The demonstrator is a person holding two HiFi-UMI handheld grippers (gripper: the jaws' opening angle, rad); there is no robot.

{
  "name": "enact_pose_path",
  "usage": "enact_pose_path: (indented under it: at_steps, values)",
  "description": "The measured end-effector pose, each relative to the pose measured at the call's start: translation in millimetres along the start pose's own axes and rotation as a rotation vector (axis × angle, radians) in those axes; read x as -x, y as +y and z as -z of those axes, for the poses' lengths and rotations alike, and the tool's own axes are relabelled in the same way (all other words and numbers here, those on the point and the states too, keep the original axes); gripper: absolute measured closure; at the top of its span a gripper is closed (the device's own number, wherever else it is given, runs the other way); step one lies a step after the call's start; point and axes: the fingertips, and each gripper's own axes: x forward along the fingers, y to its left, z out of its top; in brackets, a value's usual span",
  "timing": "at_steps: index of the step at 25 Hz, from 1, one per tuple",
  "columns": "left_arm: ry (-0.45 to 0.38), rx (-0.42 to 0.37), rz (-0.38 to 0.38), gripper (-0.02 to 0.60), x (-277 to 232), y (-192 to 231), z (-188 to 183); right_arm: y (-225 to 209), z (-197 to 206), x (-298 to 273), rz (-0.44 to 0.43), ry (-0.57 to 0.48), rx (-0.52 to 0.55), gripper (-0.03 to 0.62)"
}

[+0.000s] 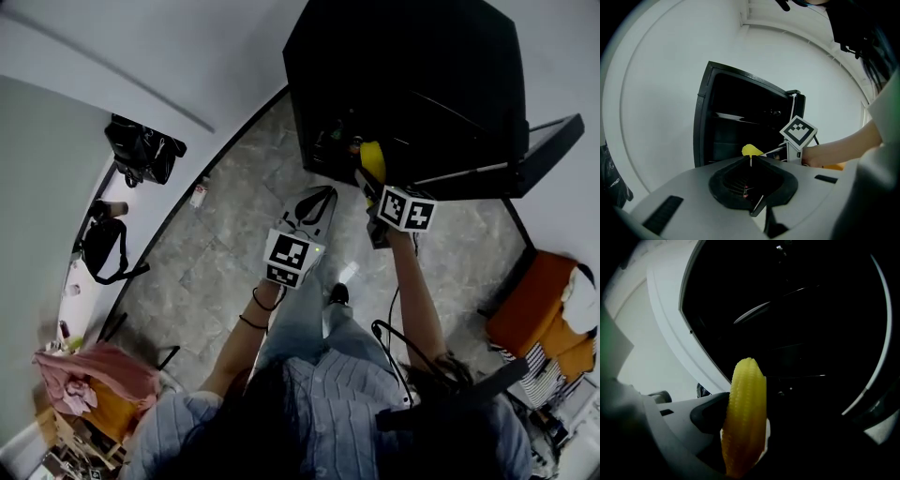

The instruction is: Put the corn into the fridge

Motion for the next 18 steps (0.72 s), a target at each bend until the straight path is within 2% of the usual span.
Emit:
enact_pose_path:
  at_steps: [11,18]
  values:
    - [0.014,-0.009,0.014,0.561,-16.7,14.8,-2.6,-33.4,-35.0,-53.2,0.032,-0.002,-0.010,0.349]
    - [0.010,-0.017,0.014,0.561,-30.6,20.4,-7.7,-57.3,-45.2,-76.6,0.070,0.011,0.020,0.349]
